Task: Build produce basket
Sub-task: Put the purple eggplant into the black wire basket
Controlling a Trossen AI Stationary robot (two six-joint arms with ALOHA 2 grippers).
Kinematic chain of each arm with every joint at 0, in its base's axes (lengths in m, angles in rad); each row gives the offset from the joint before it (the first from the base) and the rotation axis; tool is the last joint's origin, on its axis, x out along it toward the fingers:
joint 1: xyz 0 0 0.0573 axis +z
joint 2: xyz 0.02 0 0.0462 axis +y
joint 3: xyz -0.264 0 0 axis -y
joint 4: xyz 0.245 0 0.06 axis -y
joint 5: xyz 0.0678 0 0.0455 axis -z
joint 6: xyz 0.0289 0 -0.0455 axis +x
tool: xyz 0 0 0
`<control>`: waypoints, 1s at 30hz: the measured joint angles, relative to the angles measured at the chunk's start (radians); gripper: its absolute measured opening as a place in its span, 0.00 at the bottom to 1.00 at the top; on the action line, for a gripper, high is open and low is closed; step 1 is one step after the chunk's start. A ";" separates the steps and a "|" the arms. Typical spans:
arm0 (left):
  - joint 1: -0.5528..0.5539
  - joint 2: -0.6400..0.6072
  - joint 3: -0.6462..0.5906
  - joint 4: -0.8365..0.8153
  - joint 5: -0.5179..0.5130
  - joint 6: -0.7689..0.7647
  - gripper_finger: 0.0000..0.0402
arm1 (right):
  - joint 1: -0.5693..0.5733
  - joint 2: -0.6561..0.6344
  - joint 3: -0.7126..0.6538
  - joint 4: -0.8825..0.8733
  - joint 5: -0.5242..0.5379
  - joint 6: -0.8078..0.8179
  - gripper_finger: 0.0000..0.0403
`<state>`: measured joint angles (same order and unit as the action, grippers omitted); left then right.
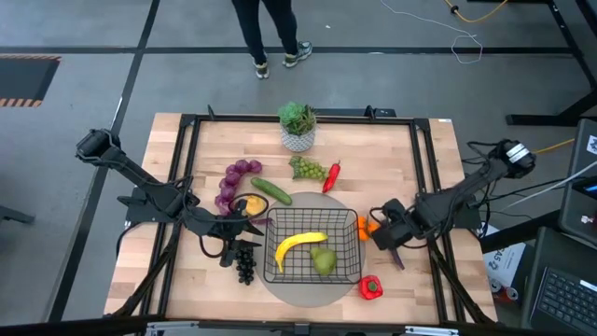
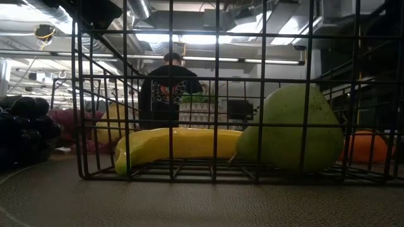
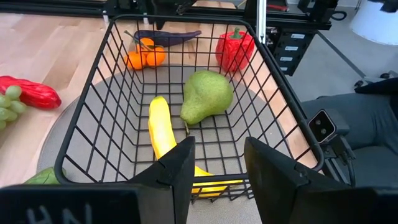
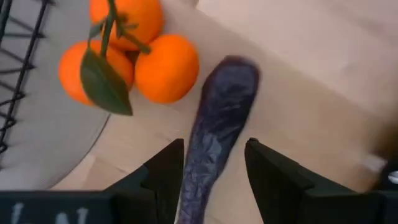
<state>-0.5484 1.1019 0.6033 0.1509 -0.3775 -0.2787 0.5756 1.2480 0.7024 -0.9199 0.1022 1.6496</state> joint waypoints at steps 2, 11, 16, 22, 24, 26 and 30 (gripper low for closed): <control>0.000 0.000 0.000 0.000 0.000 0.000 0.33 | 0.014 0.000 -0.024 0.075 0.004 0.001 0.43; 0.000 0.000 0.000 0.000 0.000 0.000 0.33 | 0.048 0.026 -0.040 0.121 -0.006 0.053 0.43; 0.000 0.000 0.000 0.000 0.000 -0.001 0.33 | 0.070 0.026 -0.032 0.146 -0.061 0.059 0.42; 0.000 0.000 0.000 0.000 0.000 0.000 0.33 | 0.109 0.026 0.023 0.143 -0.105 -0.006 0.38; 0.000 0.000 0.000 -0.001 0.000 0.000 0.33 | 0.121 0.026 0.045 0.142 -0.100 -0.003 0.38; 0.000 0.000 0.000 0.000 0.000 0.000 0.33 | 0.135 0.026 0.058 0.145 -0.099 0.004 0.37; 0.000 0.000 0.000 -0.001 0.000 0.000 0.33 | 0.182 0.026 0.059 0.125 -0.133 0.087 0.37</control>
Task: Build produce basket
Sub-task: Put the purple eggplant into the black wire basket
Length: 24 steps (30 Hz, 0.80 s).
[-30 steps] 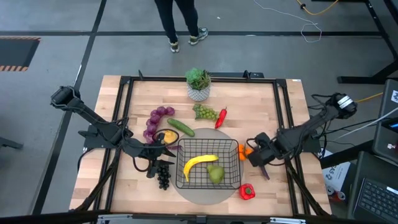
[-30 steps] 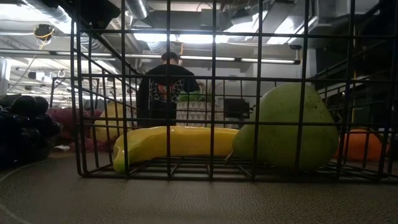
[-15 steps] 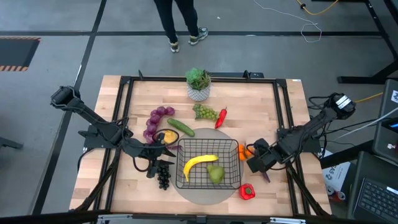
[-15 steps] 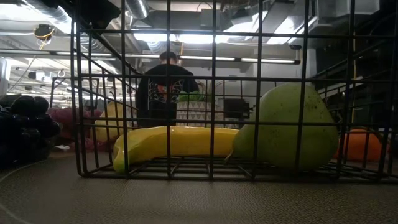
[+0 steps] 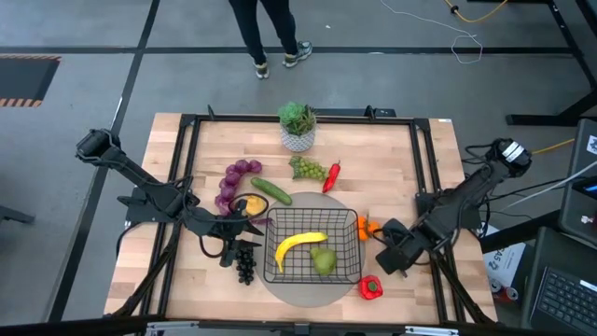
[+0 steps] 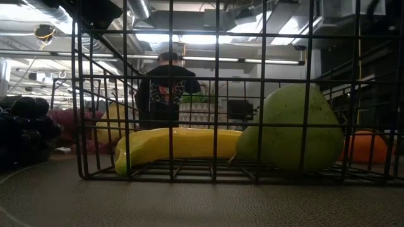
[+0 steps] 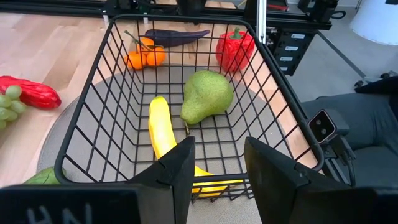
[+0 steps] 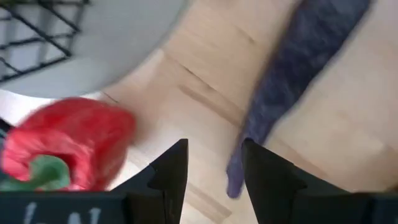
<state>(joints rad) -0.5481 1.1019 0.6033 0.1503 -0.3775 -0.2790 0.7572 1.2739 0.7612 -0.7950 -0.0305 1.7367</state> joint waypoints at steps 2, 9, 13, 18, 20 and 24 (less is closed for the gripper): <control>0.000 0.000 0.000 0.000 0.000 0.000 0.33 | 0.031 0.000 0.000 -0.015 0.007 0.064 0.37; 0.000 0.000 0.000 0.000 0.000 0.000 0.33 | 0.105 0.022 0.000 -0.024 0.121 0.201 0.37; 0.000 0.000 0.000 0.000 0.000 0.000 0.33 | 0.107 0.080 0.000 -0.026 0.120 0.219 0.37; 0.000 0.000 0.000 0.000 0.000 0.000 0.33 | 0.107 0.154 0.000 -0.026 0.116 0.231 0.37; 0.000 0.000 0.000 0.000 0.000 0.000 0.33 | 0.107 0.182 0.000 -0.026 0.116 0.255 0.37; 0.000 0.000 0.000 0.000 0.000 0.000 0.33 | 0.107 0.235 0.000 -0.025 0.116 0.278 0.37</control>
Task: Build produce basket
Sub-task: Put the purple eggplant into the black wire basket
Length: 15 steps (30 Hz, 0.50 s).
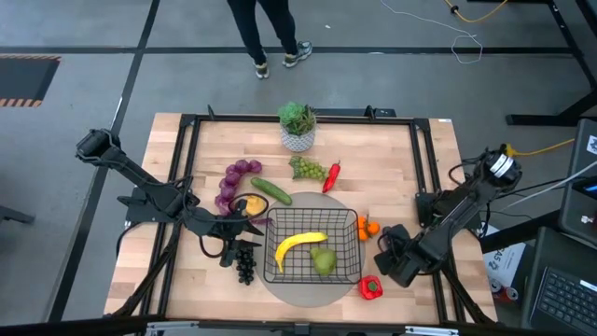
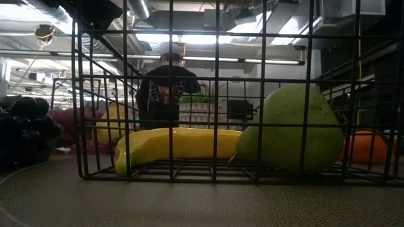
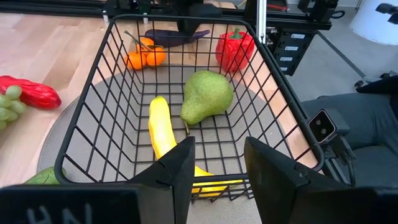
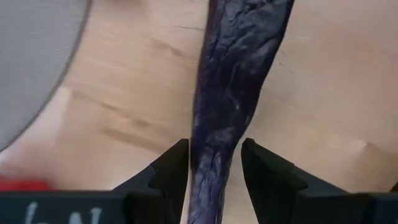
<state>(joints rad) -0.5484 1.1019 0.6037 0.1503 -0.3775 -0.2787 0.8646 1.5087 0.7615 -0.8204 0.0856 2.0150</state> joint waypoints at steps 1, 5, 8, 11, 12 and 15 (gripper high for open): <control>0.000 0.000 0.000 0.000 0.000 0.000 0.33 | 0.000 0.014 0.000 0.000 0.000 -0.003 0.37; 0.000 0.000 0.000 0.000 0.000 0.000 0.33 | 0.000 0.063 0.000 0.000 0.001 -0.007 0.37; 0.000 0.000 0.000 0.000 0.000 0.000 0.33 | 0.000 0.080 0.005 0.000 0.004 -0.007 0.37; 0.000 0.000 0.000 0.000 0.000 0.000 0.33 | 0.000 0.084 0.005 0.000 0.006 -0.007 0.37; 0.000 0.000 0.000 0.000 0.000 0.000 0.33 | 0.000 0.084 0.004 0.001 0.006 -0.007 0.37; 0.000 0.000 0.000 0.000 0.000 0.000 0.33 | 0.000 0.084 0.004 0.002 0.006 -0.007 0.37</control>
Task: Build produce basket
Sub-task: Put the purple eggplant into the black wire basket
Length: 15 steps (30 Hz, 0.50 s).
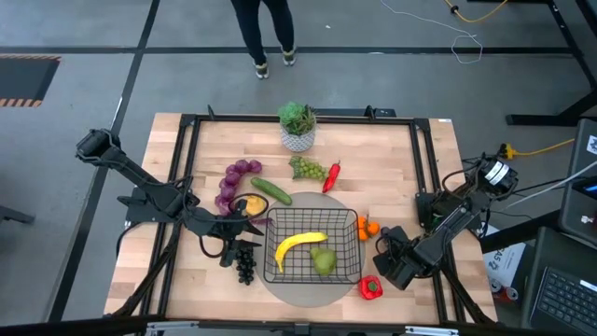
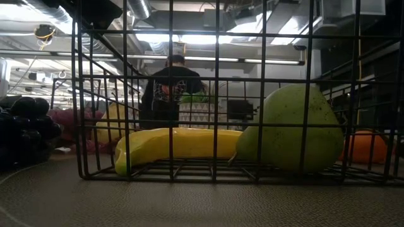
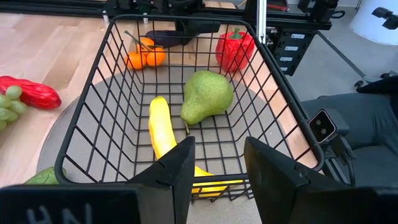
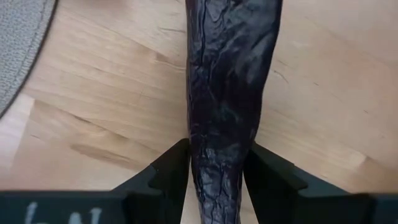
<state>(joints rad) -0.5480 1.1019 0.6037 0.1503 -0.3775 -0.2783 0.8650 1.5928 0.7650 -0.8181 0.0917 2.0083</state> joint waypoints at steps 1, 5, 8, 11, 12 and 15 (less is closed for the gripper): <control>0.000 0.000 0.000 0.000 0.000 0.000 0.33 | 0.000 0.000 0.000 0.000 0.002 0.000 0.37; 0.000 0.000 0.001 0.000 0.000 0.000 0.33 | 0.000 0.001 -0.001 0.001 0.018 0.000 0.37; 0.000 0.000 0.001 0.000 0.000 0.000 0.33 | 0.001 0.002 -0.002 0.002 0.029 -0.001 0.37; 0.000 0.000 0.001 0.000 0.000 0.000 0.33 | 0.001 0.002 -0.002 0.005 0.039 0.008 0.32; 0.000 0.000 0.001 0.000 0.000 0.000 0.33 | 0.001 0.002 -0.002 0.007 0.045 0.016 0.30; 0.000 0.000 0.001 0.000 0.000 -0.001 0.33 | 0.001 0.003 -0.002 0.009 0.063 0.026 0.20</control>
<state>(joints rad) -0.5484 1.1019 0.6048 0.1501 -0.3775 -0.2790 0.8658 1.5955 0.7631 -0.8091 0.1552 2.0338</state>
